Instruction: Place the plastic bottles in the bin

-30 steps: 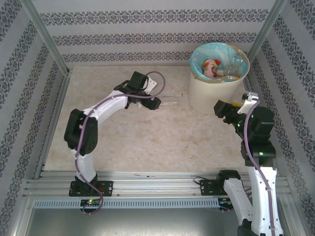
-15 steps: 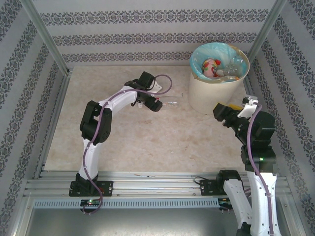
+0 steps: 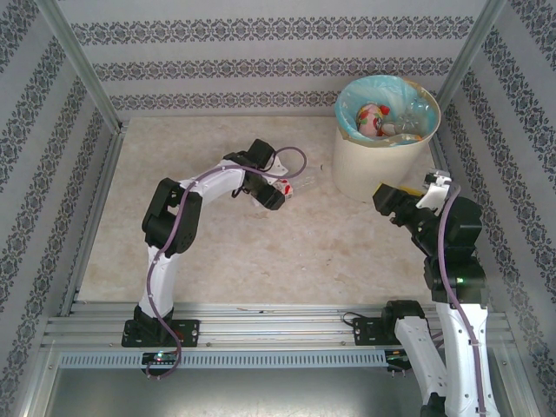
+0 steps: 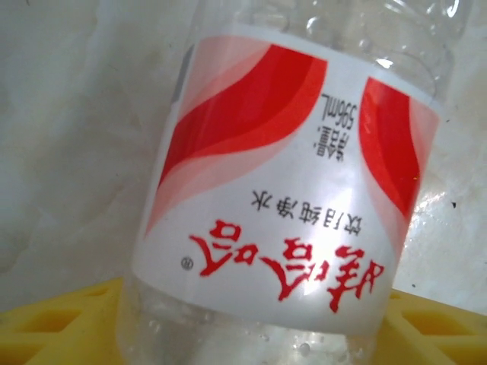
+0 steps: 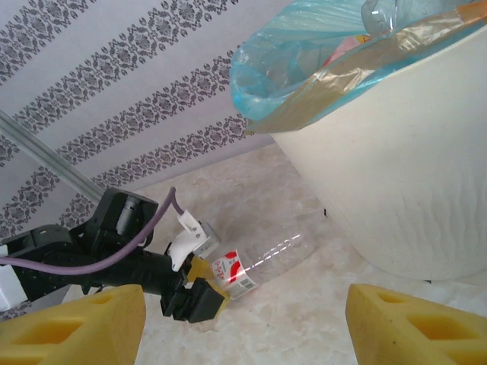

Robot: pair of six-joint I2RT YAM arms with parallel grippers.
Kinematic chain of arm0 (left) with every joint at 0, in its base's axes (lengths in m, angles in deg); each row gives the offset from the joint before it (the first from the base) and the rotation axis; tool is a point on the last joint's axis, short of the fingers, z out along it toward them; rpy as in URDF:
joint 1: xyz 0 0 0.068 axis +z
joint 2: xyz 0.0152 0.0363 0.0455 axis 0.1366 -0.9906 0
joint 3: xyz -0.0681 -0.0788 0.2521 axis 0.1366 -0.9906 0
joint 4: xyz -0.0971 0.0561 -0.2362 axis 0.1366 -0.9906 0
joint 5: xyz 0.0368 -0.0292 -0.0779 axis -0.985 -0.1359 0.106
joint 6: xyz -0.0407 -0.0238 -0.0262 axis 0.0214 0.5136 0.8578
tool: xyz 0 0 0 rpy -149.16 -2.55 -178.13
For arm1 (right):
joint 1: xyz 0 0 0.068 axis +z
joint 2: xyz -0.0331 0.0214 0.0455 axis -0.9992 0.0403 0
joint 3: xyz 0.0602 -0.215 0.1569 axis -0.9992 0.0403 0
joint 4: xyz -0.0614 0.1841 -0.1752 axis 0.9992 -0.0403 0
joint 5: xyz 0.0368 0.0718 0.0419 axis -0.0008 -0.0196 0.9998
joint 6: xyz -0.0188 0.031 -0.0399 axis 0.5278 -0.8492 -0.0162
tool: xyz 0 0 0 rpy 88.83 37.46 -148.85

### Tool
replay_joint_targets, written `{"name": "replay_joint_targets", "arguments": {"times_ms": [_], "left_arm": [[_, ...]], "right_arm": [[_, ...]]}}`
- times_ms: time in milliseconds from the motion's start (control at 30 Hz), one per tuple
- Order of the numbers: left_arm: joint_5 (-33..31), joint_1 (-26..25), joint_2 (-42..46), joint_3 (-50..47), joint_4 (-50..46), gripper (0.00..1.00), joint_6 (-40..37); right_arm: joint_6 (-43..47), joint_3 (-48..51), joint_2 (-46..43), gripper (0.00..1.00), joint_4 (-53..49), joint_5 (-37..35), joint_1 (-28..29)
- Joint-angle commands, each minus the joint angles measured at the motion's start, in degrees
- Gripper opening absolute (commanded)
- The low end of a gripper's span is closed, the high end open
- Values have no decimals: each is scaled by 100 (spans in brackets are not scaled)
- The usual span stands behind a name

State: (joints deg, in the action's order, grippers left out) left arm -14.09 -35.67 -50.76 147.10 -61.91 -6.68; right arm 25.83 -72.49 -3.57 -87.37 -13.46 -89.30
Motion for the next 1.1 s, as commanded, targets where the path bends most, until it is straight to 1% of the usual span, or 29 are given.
{"name": "replay_joint_targets", "arguments": {"times_ms": [0, 100, 200, 267, 367, 500, 633, 700, 867, 1067], "left_arm": [[163, -83, -97, 308, -44, 65, -6], [92, -118, 101, 199, 79, 63, -95], [-14, -119, 469, -53, 185, 55, -166], [-66, -119, 796, -301, 263, 53, -203], [-310, -119, 1398, -789, 496, 53, -174], [-678, -110, 2204, -1248, 547, 52, -26], [-856, -110, 3026, -1593, 591, 52, 176], [-761, -111, 3487, -1730, 649, 51, 242], [-270, -123, 4615, -2143, 1267, 50, 315], [426, -119, 5578, -2579, 1988, 49, 429]], "right_arm": [[-79, -21, -15, 70, -25, 107, 74], [-41, -97, -13, 70, -43, 74, 67], [-25, -196, 32, 70, -56, 40, 81], [-24, -255, 79, 70, -58, 8, 89], [-54, -348, 142, 70, -67, 20, 103], [-173, -332, 66, 70, -43, -18, 141], [-260, -266, 50, 70, 5, 18, 172], [-337, -328, 98, 70, 34, 101, 191], [-538, -510, 194, 70, 286, 234, 315], [-996, -514, 180, 71, 1133, 565, 648]]}}
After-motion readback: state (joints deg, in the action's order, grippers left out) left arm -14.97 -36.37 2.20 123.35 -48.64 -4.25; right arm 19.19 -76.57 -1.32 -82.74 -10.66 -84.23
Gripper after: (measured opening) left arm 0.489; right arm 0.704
